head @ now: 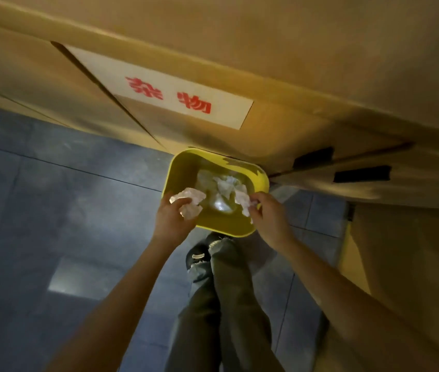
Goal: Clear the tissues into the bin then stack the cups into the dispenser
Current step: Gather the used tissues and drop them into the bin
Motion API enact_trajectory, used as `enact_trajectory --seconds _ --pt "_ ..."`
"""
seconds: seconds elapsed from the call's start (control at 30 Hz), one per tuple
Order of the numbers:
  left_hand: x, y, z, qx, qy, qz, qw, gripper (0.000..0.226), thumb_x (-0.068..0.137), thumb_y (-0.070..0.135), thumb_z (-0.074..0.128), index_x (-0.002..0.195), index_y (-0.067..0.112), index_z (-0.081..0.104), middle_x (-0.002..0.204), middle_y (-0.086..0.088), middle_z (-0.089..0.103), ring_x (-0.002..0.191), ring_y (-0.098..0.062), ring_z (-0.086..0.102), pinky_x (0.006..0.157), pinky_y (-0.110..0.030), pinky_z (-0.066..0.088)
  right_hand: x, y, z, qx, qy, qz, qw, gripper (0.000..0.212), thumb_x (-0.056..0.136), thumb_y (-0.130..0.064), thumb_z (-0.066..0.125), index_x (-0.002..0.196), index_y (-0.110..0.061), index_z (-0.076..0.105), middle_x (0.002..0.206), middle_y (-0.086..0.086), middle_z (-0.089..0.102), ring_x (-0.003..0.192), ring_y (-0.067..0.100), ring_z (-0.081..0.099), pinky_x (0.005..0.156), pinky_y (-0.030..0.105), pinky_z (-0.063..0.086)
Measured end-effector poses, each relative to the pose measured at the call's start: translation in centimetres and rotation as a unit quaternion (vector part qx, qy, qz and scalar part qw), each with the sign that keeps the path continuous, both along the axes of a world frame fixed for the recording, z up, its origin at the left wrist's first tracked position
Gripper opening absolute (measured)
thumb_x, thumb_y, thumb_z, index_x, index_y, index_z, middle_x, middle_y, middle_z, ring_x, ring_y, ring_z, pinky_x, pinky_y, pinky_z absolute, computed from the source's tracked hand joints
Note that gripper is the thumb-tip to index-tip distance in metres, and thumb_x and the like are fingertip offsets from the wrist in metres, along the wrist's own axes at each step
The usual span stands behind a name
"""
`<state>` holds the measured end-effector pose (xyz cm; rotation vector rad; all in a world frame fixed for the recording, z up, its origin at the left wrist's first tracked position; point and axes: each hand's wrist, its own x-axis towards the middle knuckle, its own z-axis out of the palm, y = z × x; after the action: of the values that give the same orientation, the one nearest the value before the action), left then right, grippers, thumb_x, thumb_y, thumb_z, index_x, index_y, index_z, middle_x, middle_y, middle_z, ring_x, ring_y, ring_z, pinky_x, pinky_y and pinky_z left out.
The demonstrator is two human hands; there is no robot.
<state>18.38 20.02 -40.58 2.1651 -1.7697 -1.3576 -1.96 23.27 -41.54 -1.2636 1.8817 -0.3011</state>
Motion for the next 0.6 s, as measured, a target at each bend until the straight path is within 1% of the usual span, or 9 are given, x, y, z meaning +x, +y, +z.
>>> enact_trajectory --seconds 0.07,0.17,0.27,0.33,0.4,0.47,0.53,0.57,0.6 --pt "-0.2 -0.6 -3.9 0.001 -0.002 -0.015 1.000 0.038 0.078 0.007 0.067 0.115 0.006 0.063 0.132 -0.023 0.048 0.112 -0.037 0.054 0.085 -0.027 0.042 0.6 -0.5 -4.1 0.014 -0.005 -0.004 1.000 0.022 0.090 -0.009 0.050 0.109 -0.005 0.059 0.108 0.016 0.065 0.093 0.030 0.063 0.069 0.024 0.038" --pt "-1.0 -1.3 -9.2 0.005 -0.022 -0.044 0.999 0.035 0.082 0.008 0.062 0.117 0.008 0.062 0.130 -0.021 0.053 0.112 -0.034 0.056 0.091 -0.033 0.046 1.7 -1.2 -9.8 0.032 0.004 0.016 0.999 0.020 0.089 -0.006 0.050 0.107 -0.005 0.059 0.111 0.019 0.064 0.101 0.033 0.060 0.077 0.033 0.045" --pt "-1.9 -1.8 -13.2 0.017 -0.043 -0.075 0.996 0.037 0.084 0.007 0.059 0.121 0.009 0.058 0.134 -0.019 0.049 0.115 -0.033 0.055 0.097 -0.035 0.044 2.6 -1.8 -14.3 0.060 0.030 0.048 0.997 0.021 0.091 -0.009 0.048 0.109 -0.005 0.058 0.114 0.018 0.062 0.106 0.031 0.057 0.079 0.031 0.041" --pt "-2.1 -2.1 -15.7 0.035 -0.064 -0.098 0.993 0.036 0.087 0.006 0.053 0.123 0.009 0.055 0.135 -0.019 0.045 0.111 -0.032 0.057 0.096 -0.034 0.045 3.0 -1.9 -16.9 0.074 0.035 0.064 0.995 0.023 0.093 -0.012 0.046 0.112 -0.005 0.057 0.116 0.015 0.060 0.107 0.029 0.057 0.080 0.028 0.040" --pt "-2.0 -2.4 -17.7 0.051 -0.083 -0.125 0.987 0.036 0.090 0.006 0.046 0.126 0.009 0.051 0.137 -0.018 0.043 0.111 -0.031 0.057 0.093 -0.034 0.047 3.1 -2.1 -19.0 0.092 0.035 0.083 0.992 0.026 0.093 -0.013 0.046 0.118 -0.007 0.053 0.120 0.015 0.058 0.109 0.028 0.058 0.085 0.032 0.045" --pt "-2.2 -3.0 -19.2 0.082 -0.101 -0.162 0.978 0.039 0.094 0.010 0.039 0.132 0.008 0.040 0.143 -0.015 0.037 0.121 -0.031 0.048 0.097 -0.035 0.043 3.0 -2.5 -20.3 0.103 0.039 0.099 0.989 0.032 0.092 -0.012 0.046 0.124 -0.009 0.048 0.126 0.014 0.054 0.111 0.027 0.056 0.090 0.037 0.047" --pt "-2.1 -3.2 -19.8 0.099 -0.114 -0.205 0.967 0.046 0.096 0.016 0.036 0.140 0.010 0.026 0.152 -0.014 0.021 0.133 -0.041 0.031 0.103 -0.045 0.038 2.7 -3.1 -20.8 0.107 0.050 0.105 0.987 0.033 0.092 -0.009 0.045 0.125 -0.009 0.047 0.128 0.014 0.053 0.113 0.029 0.054 0.092 0.038 0.046" --pt "-1.9 -3.5 -19.9 0.121 -0.115 -0.204 0.965 0.049 0.096 0.021 0.037 0.142 0.013 0.022 0.153 -0.013 0.018 0.134 -0.043 0.028 0.104 -0.049 0.037 2.5 -3.4 -20.8 0.108 0.054 0.103 0.987 0.034 0.091 -0.008 0.046 0.125 -0.008 0.047 0.129 0.014 0.052 0.114 0.029 0.054 0.092 0.037 0.045" --pt "-1.6 -3.7 -19.9 0.139 -0.123 -0.212 0.959 0.051 0.095 0.029 0.037 0.142 0.015 0.024 0.150 -0.013 0.025 0.132 -0.042 0.032 0.103 -0.050 0.037 2.3 -3.7 -20.5 0.107 0.055 0.097 0.988 0.035 0.091 -0.006 0.047 0.126 -0.007 0.048 0.130 0.015 0.052 0.116 0.030 0.053 0.093 0.036 0.044"
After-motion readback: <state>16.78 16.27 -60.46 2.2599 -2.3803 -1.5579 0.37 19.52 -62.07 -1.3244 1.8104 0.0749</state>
